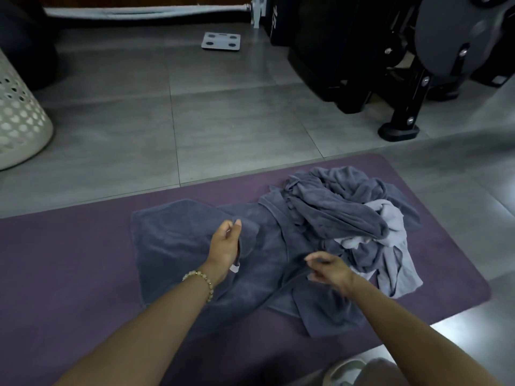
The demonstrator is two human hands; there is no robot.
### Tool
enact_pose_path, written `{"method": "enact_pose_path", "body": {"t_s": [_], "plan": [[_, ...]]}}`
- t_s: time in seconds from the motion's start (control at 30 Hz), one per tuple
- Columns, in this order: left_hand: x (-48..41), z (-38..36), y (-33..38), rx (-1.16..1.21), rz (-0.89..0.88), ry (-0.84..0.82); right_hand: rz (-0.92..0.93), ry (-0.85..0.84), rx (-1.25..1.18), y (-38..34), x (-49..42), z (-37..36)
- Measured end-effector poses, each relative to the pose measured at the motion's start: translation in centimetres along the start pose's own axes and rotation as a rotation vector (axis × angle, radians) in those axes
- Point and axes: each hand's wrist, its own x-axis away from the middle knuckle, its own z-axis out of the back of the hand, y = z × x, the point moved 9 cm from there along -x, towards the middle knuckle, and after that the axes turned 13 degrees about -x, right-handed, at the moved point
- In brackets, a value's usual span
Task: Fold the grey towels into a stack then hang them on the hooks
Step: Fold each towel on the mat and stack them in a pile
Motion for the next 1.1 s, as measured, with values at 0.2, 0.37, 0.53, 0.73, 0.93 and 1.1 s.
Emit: {"method": "enact_pose_path", "body": {"t_s": [0.2,0.37,0.53,0.73,0.93,1.1], "plan": [[1.5,3.6,2.2,0.018,-0.064,0.026,0.127,-0.319,0.174,-7.4,4.6,-6.9],[3.5,8.3,6.7,0.048,-0.189,0.063,0.525,-0.275,0.632,-14.5,8.8,-11.6],[6.8,15.6,13.6,0.019,-0.344,0.158,0.810,-0.272,0.660,-23.1,16.4,-17.2],[11.7,24.3,20.3,0.098,-0.474,0.265,1.137,-0.400,0.518,-30.4,28.6,-23.5],[15.5,25.1,21.8,0.154,-0.505,0.173,1.109,-0.578,0.320,-29.5,33.1,-27.7],[17.5,23.8,22.4,0.144,-0.526,0.066,1.128,-0.576,0.192,-29.3,33.3,-28.7]]}}
